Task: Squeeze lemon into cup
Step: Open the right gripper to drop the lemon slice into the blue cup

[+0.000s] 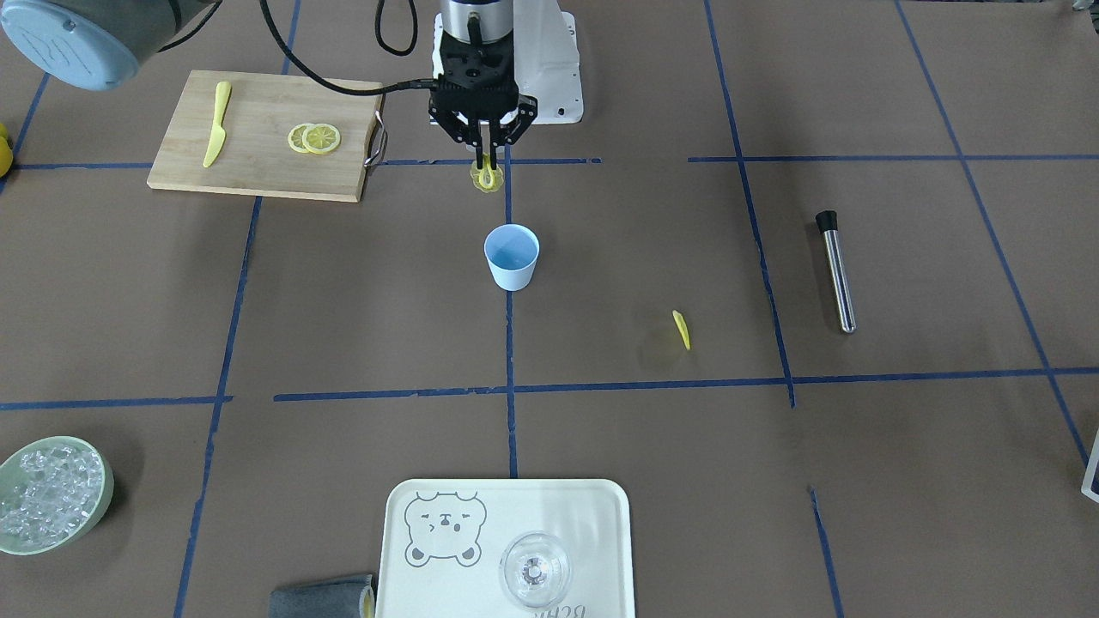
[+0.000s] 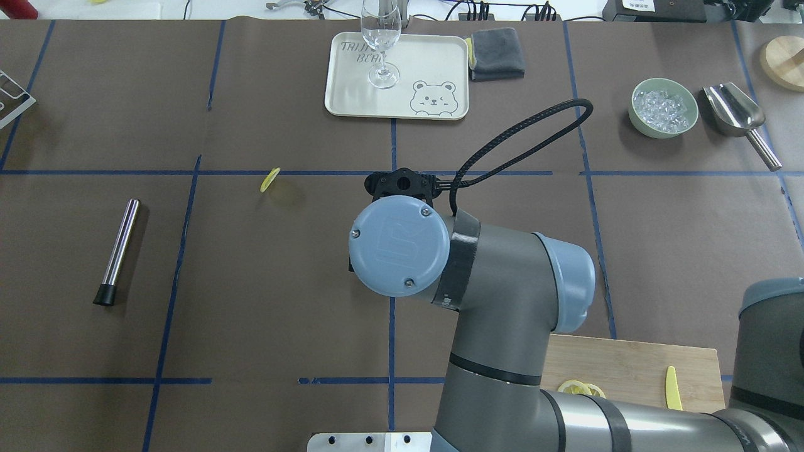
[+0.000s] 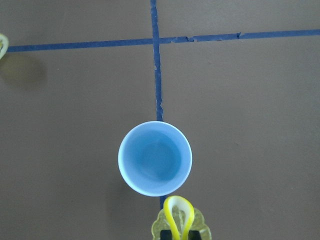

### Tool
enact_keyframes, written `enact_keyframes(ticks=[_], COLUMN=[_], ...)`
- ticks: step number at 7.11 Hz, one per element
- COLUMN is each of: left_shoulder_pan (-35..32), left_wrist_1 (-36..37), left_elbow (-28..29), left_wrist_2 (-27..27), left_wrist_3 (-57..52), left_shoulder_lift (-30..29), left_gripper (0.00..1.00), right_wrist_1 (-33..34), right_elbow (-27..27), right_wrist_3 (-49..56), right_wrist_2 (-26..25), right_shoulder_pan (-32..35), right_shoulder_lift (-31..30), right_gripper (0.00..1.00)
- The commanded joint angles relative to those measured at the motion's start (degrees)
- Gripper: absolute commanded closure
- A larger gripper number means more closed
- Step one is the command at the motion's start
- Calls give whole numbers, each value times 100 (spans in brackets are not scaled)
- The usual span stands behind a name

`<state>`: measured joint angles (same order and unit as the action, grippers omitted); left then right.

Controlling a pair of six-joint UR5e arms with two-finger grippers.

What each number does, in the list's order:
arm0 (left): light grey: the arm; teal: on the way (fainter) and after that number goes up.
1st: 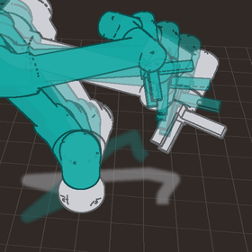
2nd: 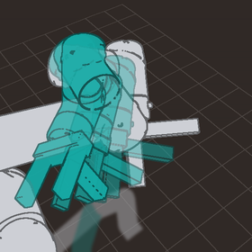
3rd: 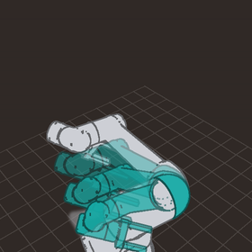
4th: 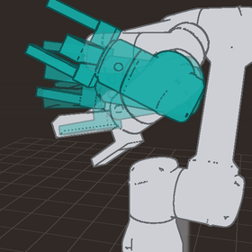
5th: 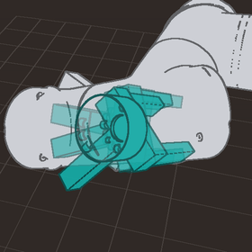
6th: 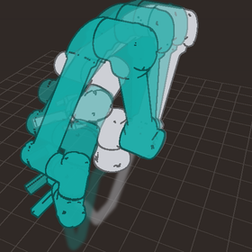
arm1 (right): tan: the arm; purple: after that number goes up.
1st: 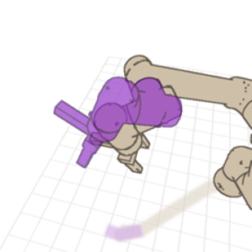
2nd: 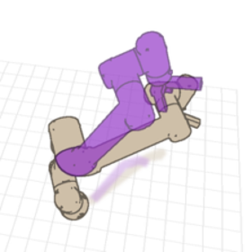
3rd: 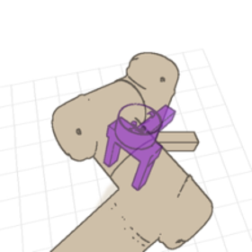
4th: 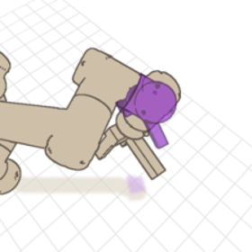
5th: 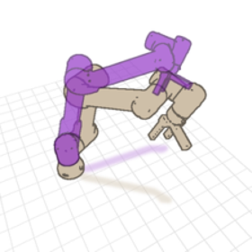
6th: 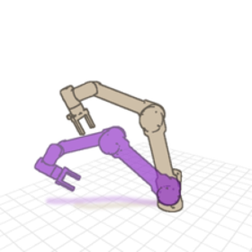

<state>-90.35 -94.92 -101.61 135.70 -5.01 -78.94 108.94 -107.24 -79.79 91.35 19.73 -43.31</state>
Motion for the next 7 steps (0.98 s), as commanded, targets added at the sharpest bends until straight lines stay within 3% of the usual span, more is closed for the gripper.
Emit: enact_keyframes(ticks=[1,4,7], left_shoulder_pan=[0,0,0], left_wrist_1=[9,9,18], left_elbow=[9,35,53], left_wrist_2=[0,0,0], left_wrist_3=[0,0,0], left_shoulder_lift=[1,19,19], left_gripper=[0,0,0], right_wrist_1=[-215,-224,-619], right_elbow=[300,387,1088], right_wrist_3=[7,113,209], right_wrist_2=[-3,-55,-56], right_shoulder_pan=[31,57,232], right_shoulder_lift=[94,155,453], right_gripper=[78,78,77])
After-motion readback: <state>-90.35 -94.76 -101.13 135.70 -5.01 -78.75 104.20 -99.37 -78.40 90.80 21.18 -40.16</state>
